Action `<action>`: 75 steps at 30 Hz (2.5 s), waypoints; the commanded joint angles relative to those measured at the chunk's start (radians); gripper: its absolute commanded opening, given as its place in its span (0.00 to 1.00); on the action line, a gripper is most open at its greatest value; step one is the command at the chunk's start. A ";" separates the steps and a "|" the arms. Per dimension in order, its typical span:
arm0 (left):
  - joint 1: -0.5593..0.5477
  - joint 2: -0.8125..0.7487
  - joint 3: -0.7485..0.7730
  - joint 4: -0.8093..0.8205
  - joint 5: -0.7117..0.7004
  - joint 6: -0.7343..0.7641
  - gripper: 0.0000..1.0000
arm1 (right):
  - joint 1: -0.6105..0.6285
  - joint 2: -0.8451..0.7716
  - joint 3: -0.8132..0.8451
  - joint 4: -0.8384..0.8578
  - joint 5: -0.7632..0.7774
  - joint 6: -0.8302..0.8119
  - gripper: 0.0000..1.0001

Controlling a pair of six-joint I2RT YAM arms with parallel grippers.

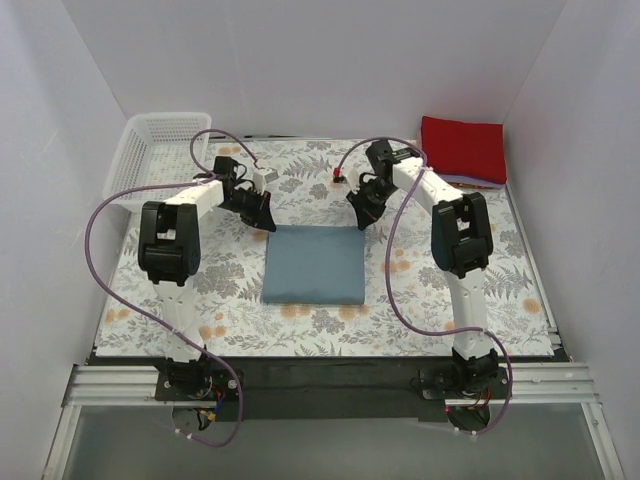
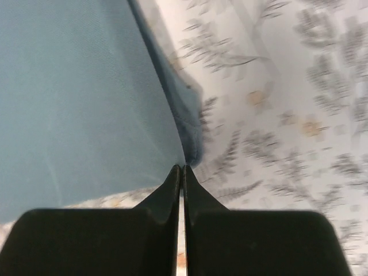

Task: Fold and stack the t-shirts
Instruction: Fold the tshirt

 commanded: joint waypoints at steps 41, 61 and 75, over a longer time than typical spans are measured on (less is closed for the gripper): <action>-0.089 -0.241 -0.726 0.588 0.220 -1.045 0.86 | 0.006 -0.166 -0.734 0.580 -0.491 0.887 0.98; -0.023 -0.405 -0.433 0.552 0.205 -0.815 0.87 | -0.123 -0.174 -0.215 0.441 -0.480 0.755 0.98; 0.031 0.039 -0.282 0.893 0.050 -1.179 0.87 | -0.129 0.184 -0.087 0.715 -0.452 0.942 0.98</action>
